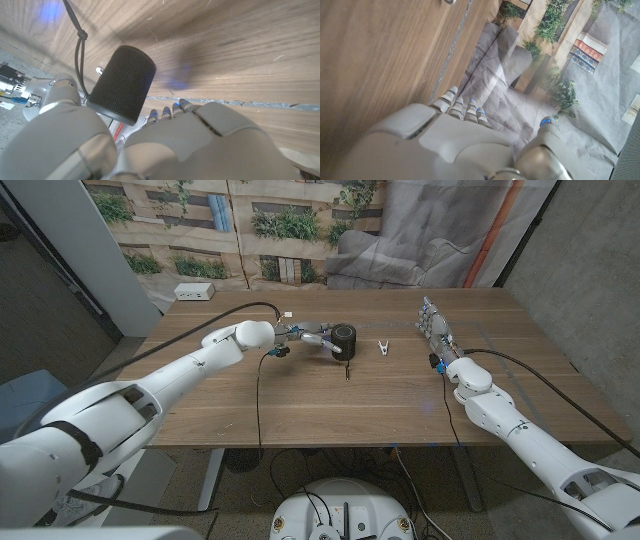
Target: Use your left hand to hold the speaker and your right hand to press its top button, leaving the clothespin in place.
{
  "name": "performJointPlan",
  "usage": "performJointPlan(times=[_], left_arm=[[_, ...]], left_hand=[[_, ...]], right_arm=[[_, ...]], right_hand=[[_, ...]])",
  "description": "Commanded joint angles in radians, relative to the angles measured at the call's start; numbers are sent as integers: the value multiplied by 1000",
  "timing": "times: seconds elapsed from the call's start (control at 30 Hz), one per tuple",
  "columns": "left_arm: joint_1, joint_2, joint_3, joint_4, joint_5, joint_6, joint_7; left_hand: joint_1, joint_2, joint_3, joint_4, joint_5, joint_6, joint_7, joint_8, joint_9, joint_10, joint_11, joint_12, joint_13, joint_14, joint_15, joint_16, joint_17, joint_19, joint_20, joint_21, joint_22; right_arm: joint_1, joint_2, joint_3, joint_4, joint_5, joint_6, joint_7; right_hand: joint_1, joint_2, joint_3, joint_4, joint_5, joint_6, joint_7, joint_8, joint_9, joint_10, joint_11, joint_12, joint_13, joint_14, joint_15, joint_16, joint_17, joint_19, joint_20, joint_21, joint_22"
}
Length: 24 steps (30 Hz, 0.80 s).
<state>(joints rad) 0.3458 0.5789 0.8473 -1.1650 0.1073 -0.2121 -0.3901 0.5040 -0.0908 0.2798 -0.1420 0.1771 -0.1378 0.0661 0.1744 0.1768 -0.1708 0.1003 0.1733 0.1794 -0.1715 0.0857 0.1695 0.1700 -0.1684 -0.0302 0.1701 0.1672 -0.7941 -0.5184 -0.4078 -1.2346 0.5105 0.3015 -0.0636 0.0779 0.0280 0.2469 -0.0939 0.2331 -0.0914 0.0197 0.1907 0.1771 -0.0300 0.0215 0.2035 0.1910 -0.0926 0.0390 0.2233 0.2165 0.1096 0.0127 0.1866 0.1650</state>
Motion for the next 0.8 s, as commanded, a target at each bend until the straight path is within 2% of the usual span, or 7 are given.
performJointPlan(times=[0.03,0.27,0.47,0.8], left_arm=[[63,75,-67,-154,-59,77,-15],[119,106,-111,-208,-92,103,32],[170,132,-156,-252,-119,113,92],[257,143,-214,-278,-158,108,211]], left_hand=[[-19,11,3,11,-2,10,8,11,-1,-27,1,11,1,-111,5,6,2,-83,-3,4,4],[-39,27,4,18,-2,28,7,17,-2,-2,-10,22,0,-86,-6,15,1,-61,-9,17,3],[-54,45,7,23,0,53,-3,23,-2,22,-22,29,-1,-65,-12,18,0,-47,-14,21,3],[-76,84,16,31,4,84,-16,26,-2,53,-27,34,-2,-31,-21,22,0,-9,-19,30,2]], right_arm=[[10,17,7,32,24,36,31],[10,17,3,31,19,37,31],[7,17,1,42,20,58,50],[26,43,0,123,4,141,62]], right_hand=[[-9,4,-4,1,1,-7,7,-2,2,-6,7,-1,2,-6,-9,0,5,1,-11,1,3],[-15,3,-6,3,1,-5,8,-2,2,-5,10,-2,1,-5,-8,0,7,1,-13,1,2],[-19,3,-8,5,1,-3,7,-1,2,-2,9,-1,1,-4,-9,1,7,2,-15,1,2],[-26,3,-11,8,1,0,9,0,2,3,9,0,1,0,-12,2,9,4,-18,1,2]])
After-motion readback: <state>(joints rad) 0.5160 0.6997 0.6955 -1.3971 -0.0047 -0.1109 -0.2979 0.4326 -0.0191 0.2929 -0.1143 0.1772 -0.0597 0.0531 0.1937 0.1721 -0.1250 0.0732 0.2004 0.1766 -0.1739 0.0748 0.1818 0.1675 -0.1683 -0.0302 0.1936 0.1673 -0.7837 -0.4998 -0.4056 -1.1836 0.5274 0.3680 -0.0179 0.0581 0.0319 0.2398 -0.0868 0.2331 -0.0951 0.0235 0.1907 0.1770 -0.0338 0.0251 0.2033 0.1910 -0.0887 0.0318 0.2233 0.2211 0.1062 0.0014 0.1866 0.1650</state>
